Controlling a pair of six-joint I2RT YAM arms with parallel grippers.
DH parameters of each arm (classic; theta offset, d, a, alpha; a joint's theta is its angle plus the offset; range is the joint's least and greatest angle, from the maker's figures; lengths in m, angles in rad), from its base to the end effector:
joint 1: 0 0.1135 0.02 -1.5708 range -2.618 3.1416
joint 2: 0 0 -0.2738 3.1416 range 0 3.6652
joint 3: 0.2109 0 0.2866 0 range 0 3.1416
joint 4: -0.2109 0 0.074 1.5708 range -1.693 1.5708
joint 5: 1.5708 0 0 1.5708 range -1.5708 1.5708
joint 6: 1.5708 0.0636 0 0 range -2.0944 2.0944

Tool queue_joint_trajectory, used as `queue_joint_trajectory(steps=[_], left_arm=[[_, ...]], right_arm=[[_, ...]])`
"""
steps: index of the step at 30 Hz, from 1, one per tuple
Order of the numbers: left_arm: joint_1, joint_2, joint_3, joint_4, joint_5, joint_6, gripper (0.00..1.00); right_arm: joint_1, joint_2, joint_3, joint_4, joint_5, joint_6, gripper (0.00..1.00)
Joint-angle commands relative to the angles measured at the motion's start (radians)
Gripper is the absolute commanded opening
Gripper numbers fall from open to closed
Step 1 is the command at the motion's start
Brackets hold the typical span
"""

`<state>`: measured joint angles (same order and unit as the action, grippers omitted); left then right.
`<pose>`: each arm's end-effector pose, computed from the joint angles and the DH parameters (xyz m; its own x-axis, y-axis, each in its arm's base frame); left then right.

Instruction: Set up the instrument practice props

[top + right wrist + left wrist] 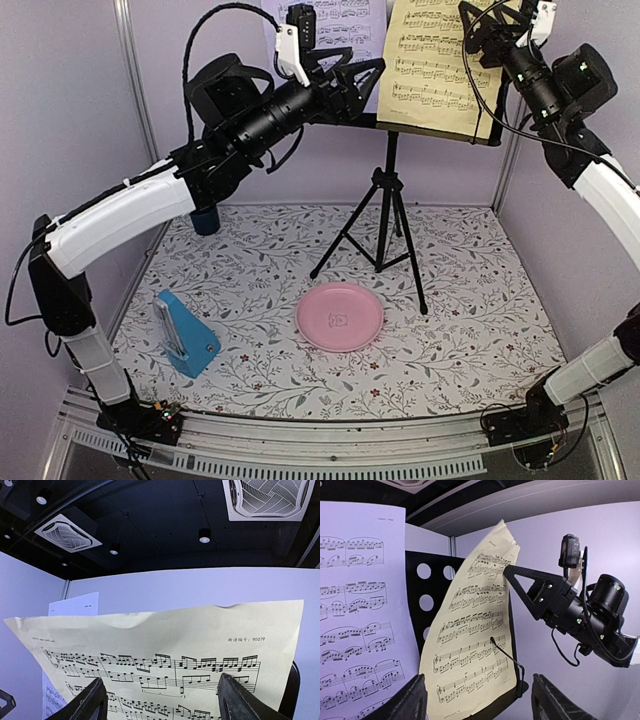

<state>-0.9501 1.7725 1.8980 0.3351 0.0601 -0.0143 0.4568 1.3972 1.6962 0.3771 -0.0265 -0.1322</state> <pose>0.2694 -0.3834 0.5375 0.2464 -0.3692 -0.8961 0.8469 0.5316 0.0139 0.2956 0.1471 0.6092 0.6173 0.1565 -0.7710 -0.3814 0.9167 -0.1192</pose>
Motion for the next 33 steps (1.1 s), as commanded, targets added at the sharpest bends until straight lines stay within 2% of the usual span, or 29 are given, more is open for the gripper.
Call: queue_joint_trajectory(steps=[1,8,13,18,33], left_arm=[[0.002,-0.064,-0.094,0.056,-0.048,-0.004,0.72],[0.008,-0.146,-0.225,0.082,-0.094,-0.004,0.74],[0.018,-0.180,-0.271,0.083,-0.107,-0.007,0.74],[0.027,-0.193,-0.291,0.090,-0.106,-0.018,0.74],[0.038,-0.186,-0.297,0.096,-0.099,-0.033,0.74]], right_arm=[[0.001,0.044,0.072,0.032,0.039,-0.017,0.77],[0.000,0.110,0.126,0.038,0.102,-0.037,0.75],[0.001,0.148,0.153,0.035,0.216,-0.070,0.75],[0.002,0.162,0.159,0.035,0.228,-0.088,0.74],[0.014,0.109,0.102,0.034,-0.006,-0.080,0.73]])
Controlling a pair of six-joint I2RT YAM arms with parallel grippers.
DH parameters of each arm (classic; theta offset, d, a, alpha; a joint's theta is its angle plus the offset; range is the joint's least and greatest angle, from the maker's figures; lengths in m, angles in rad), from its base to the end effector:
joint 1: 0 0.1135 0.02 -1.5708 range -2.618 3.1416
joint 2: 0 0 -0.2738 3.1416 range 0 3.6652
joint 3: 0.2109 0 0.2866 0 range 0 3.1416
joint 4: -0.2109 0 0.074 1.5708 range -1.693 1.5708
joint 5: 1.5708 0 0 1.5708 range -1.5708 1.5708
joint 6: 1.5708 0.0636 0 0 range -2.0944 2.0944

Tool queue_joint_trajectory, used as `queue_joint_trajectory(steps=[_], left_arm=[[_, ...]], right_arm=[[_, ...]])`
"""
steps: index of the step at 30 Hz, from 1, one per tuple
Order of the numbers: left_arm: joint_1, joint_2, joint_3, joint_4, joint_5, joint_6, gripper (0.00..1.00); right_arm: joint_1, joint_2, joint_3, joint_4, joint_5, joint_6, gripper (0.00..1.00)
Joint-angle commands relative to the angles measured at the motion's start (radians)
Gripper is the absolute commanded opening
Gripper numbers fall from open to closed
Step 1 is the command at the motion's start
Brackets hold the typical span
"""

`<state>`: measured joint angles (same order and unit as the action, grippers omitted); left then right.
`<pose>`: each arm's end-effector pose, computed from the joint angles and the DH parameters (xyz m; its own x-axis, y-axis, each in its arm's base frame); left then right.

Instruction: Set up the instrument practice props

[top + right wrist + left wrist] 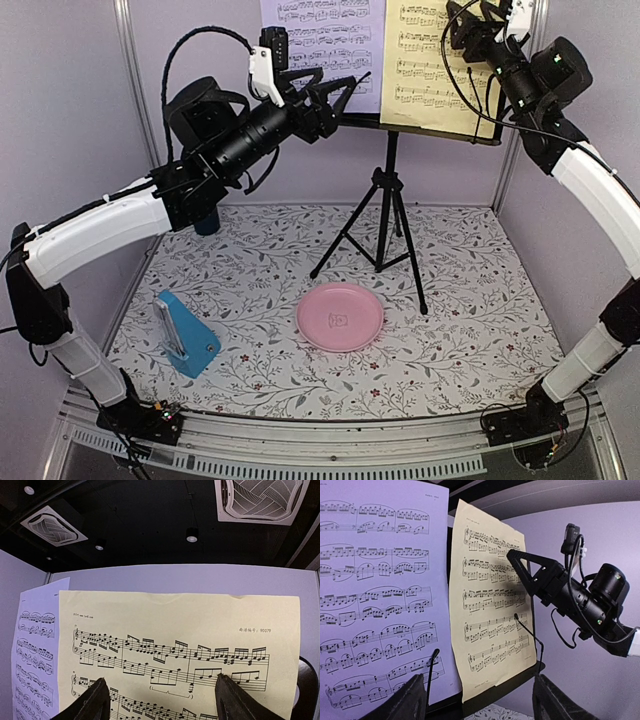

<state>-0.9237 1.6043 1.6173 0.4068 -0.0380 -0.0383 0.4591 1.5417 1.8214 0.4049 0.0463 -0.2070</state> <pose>0.2637 -0.3450 0.5068 0.2158 -0.3491 -0.9119 0.7852 0.6172 -0.0504 0.3342 0.1619 0.6092 0.6392 0.0869 -0.7641 -0.2852 0.9495 -0.1306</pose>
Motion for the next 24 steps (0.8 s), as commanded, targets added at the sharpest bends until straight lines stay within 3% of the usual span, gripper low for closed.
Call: queue_joint_trajectory(steps=[1,24], left_arm=[[0.013,-0.018,-0.016,0.022,-0.002,-0.009,0.74],[0.015,-0.017,-0.012,0.022,0.011,-0.013,0.74]], right_arm=[[0.014,-0.039,-0.026,0.006,-0.085,-0.005,0.73],[0.046,-0.115,-0.093,0.006,-0.149,0.007,0.69]])
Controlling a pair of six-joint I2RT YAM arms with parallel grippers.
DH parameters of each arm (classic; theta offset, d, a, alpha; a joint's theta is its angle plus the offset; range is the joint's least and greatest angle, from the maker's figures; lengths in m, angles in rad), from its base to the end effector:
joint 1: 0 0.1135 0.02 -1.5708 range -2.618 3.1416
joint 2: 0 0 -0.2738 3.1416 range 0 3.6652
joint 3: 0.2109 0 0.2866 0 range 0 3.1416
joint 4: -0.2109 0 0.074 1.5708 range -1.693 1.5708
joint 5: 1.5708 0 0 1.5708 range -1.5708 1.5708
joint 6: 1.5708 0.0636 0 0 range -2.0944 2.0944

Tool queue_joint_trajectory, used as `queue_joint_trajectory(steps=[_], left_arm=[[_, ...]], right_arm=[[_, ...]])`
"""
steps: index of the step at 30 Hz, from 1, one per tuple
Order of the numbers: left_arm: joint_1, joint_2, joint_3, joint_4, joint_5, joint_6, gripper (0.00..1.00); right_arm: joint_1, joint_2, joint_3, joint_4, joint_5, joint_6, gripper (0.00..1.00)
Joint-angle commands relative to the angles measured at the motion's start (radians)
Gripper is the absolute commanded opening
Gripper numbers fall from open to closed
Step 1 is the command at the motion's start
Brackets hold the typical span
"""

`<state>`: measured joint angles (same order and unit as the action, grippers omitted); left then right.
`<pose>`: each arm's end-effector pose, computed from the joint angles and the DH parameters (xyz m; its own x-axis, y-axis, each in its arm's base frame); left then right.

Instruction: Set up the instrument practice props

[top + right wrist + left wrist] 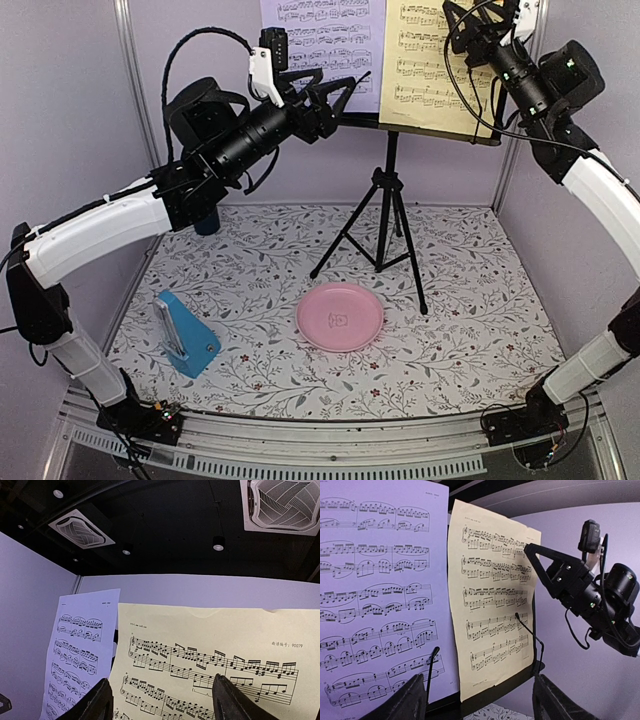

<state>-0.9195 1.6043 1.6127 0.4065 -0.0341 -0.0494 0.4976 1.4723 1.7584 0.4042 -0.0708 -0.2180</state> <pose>0.2653 -0.3445 0.5049 0.2058 -0.3513 -0.9134 0.7870 0.6141 -0.0589 0.3063 0.1715 0.6101 0.6596 0.1128 -0.7431 -0.3906 0.8961 -0.2107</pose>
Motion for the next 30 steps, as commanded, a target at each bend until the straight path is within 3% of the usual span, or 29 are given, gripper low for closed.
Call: queue_joint_trajectory(steps=[1,4,10,18,24,30], left_arm=[[0.011,-0.017,-0.009,0.020,0.006,-0.001,0.74],[0.013,-0.019,-0.008,0.001,0.006,-0.005,0.79],[0.061,-0.086,-0.104,-0.045,0.034,-0.078,0.99],[0.133,-0.286,-0.363,-0.113,0.002,-0.150,0.99],[0.217,-0.452,-0.528,-0.246,-0.041,-0.215,0.99],[0.270,-0.618,-0.597,-0.450,-0.191,-0.287,0.99]], right_arm=[[0.008,-0.054,-0.044,0.007,-0.040,0.022,0.69],[0.011,-0.079,-0.077,0.001,-0.073,0.041,0.72],[0.018,-0.133,-0.168,-0.020,-0.169,0.082,0.85],[0.069,-0.190,-0.252,-0.085,-0.310,0.086,1.00],[0.227,-0.213,-0.278,-0.197,-0.308,0.007,0.99],[0.336,-0.199,-0.352,-0.243,-0.243,0.003,0.99]])
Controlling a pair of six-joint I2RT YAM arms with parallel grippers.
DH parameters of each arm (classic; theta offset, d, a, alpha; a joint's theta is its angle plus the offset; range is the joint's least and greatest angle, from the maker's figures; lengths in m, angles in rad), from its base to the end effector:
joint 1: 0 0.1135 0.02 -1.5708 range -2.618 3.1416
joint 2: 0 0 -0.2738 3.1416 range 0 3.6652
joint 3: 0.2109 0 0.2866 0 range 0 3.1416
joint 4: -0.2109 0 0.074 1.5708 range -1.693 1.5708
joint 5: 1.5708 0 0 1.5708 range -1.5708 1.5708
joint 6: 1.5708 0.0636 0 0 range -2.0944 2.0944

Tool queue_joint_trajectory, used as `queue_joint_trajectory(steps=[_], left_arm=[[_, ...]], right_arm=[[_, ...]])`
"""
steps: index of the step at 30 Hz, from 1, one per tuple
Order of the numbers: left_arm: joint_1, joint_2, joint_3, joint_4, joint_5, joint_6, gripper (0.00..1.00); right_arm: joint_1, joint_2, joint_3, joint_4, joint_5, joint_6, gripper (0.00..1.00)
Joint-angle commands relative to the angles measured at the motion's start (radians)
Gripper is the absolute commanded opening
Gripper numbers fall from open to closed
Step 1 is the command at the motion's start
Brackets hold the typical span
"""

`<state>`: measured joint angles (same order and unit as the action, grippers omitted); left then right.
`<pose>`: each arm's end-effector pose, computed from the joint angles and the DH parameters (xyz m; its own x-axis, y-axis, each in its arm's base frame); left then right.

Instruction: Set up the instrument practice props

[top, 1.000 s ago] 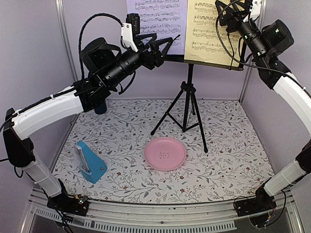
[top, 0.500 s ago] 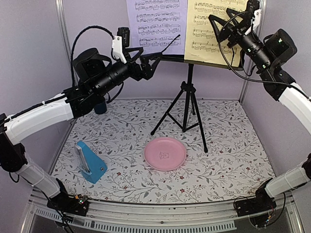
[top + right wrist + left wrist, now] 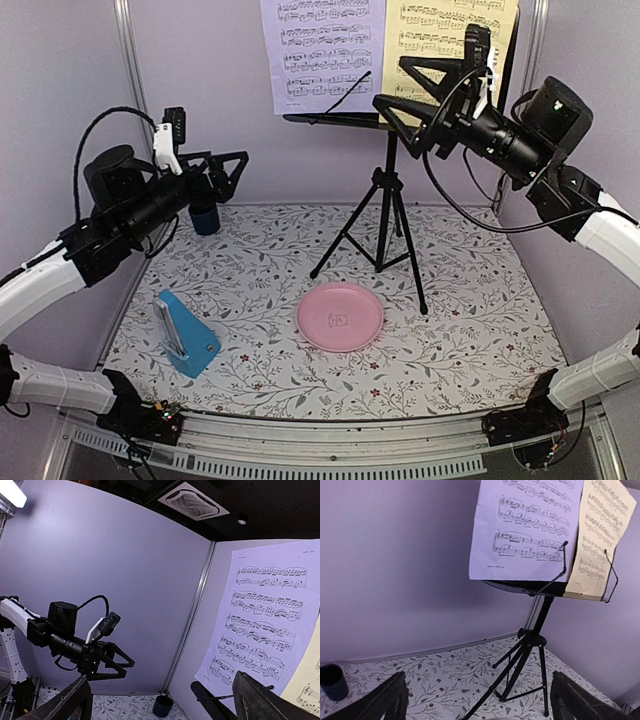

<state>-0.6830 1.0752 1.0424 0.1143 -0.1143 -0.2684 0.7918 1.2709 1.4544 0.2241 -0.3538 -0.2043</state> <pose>0.2439 -0.1891 0.4163 -0.0820 -0.2729 -0.9585 0.5363 0.7986 -0.2733 0.2137 0.2478 0.5382 0.4535 0.1884 -0.8711 -0.8160 0.4809 -0.3207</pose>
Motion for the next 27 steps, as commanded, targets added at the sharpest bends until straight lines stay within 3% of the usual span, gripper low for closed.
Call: queue_joint_trajectory(steps=[1,9,17,27], left_arm=[[0.041,-0.113,-0.030,-0.200,-0.137,-0.083,0.99],[0.051,-0.188,-0.015,-0.571,-0.312,-0.248,0.99],[0.051,-0.230,-0.026,-0.826,-0.258,-0.323,0.99],[0.051,-0.279,-0.083,-0.935,-0.163,-0.361,0.99]], right_arm=[[0.049,0.010,-0.061,-0.064,0.043,0.002,0.99],[0.113,0.116,-0.149,-0.006,0.057,0.103,1.00],[0.154,0.272,-0.139,0.032,0.005,0.216,1.00],[0.220,0.442,-0.087,0.051,-0.014,0.295,1.00]])
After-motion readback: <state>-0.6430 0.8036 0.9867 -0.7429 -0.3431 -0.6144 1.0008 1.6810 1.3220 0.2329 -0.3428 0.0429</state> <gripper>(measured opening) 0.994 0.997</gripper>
